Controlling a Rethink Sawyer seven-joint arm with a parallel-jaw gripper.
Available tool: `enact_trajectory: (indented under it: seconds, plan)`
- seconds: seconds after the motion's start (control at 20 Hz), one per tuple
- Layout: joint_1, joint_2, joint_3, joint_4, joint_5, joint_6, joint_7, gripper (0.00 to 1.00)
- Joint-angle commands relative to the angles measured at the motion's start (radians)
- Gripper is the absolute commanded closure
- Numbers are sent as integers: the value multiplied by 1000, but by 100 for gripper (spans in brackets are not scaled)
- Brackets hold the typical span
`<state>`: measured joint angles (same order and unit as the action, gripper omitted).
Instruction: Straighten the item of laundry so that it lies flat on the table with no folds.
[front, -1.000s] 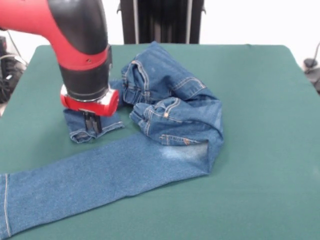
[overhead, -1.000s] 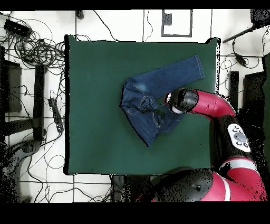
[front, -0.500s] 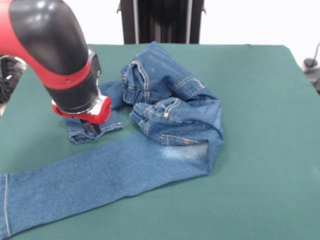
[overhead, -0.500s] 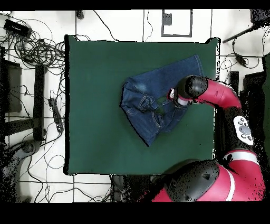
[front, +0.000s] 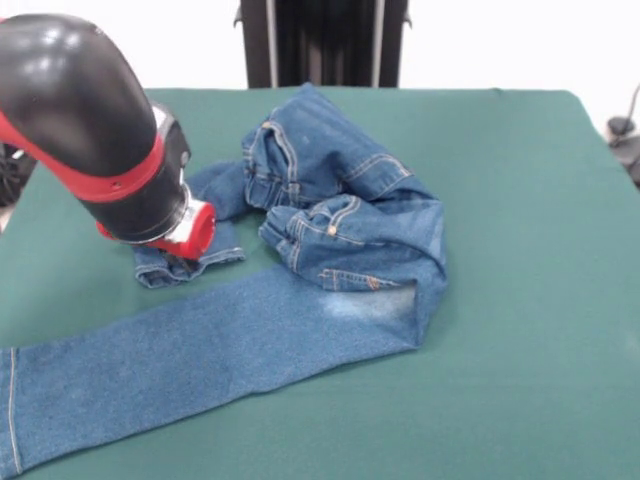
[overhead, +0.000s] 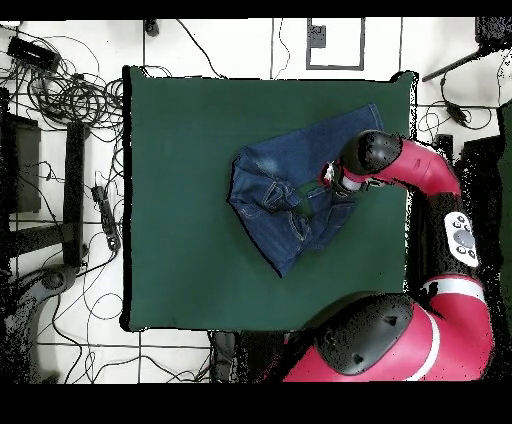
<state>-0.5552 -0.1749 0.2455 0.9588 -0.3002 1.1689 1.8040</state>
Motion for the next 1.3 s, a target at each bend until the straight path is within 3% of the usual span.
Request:
enact_trajectory:
  seconds: [0.05,0.7,1.3]
  plan:
    - [-42,90,104,-245,-120,-236,-280,100]
    - [-77,-83,78,-110,-124,-176,-286,100]
    - [-87,-1,147,-311,-175,-71,-388,100]
